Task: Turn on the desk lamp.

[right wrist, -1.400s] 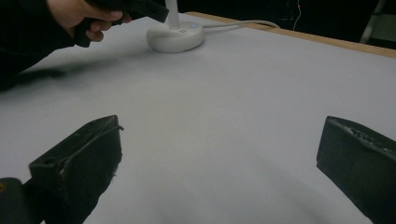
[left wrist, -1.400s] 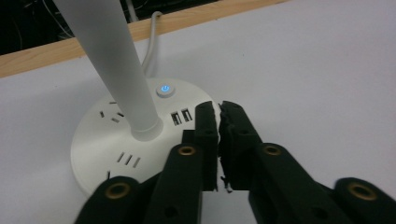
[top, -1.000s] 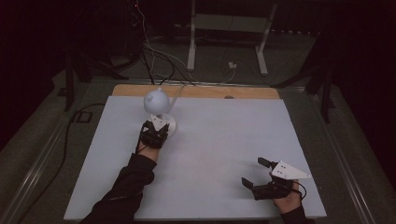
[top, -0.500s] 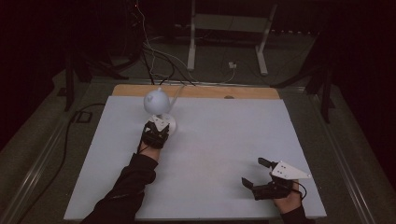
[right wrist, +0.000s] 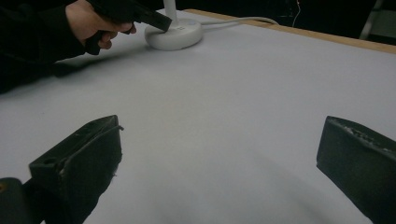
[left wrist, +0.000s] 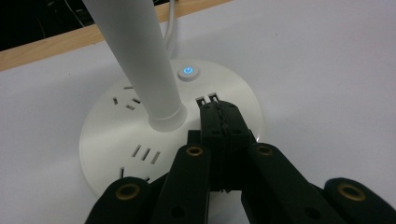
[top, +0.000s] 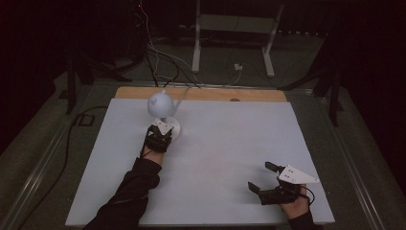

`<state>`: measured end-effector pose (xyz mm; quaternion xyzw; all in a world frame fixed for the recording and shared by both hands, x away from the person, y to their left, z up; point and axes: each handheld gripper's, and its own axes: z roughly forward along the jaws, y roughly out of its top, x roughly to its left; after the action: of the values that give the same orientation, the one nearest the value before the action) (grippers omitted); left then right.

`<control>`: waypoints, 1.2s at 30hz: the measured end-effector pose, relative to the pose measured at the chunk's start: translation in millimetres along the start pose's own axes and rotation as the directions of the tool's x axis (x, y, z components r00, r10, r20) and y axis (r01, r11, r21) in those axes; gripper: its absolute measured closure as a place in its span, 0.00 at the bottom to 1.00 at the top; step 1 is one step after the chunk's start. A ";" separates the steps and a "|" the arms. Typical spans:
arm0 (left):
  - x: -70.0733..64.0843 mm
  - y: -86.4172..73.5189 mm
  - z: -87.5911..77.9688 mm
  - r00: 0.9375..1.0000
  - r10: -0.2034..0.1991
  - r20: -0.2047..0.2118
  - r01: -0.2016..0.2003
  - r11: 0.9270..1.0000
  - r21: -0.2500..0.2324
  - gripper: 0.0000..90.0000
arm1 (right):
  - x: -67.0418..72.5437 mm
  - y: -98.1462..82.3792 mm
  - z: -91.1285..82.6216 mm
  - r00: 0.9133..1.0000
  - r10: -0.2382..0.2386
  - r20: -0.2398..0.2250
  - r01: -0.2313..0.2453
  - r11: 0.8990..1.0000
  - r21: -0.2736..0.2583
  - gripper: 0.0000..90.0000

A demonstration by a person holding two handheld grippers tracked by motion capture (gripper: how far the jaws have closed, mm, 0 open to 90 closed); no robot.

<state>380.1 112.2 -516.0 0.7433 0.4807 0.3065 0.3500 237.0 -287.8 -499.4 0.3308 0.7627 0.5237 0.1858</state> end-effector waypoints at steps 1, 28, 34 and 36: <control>-0.3 0.1 0.1 1.000 0.002 0.001 -0.002 1.000 0.002 1.00 | 0.1 -0.1 0.1 1.000 0.000 0.000 0.000 1.000 0.003 0.00; -4.9 8.3 -14.9 0.999 -0.038 0.014 0.038 0.998 -0.047 1.00 | -0.4 -0.5 0.5 1.000 0.005 -0.003 -0.005 1.000 0.004 0.00; -5.5 11.9 -20.9 0.997 -0.065 0.029 0.066 0.997 -0.045 0.95 | -0.3 -0.2 0.1 1.000 0.004 -0.003 -0.004 1.000 0.001 0.00; -5.5 12.0 -21.2 0.997 -0.067 0.033 0.068 0.997 -0.039 0.93 | -0.4 -0.3 0.4 1.000 0.004 -0.002 -0.004 1.000 0.003 0.00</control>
<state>367.4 108.3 -494.9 0.7243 0.4935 0.2924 0.3825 237.5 -287.9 -499.8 0.3320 0.7631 0.5232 0.1833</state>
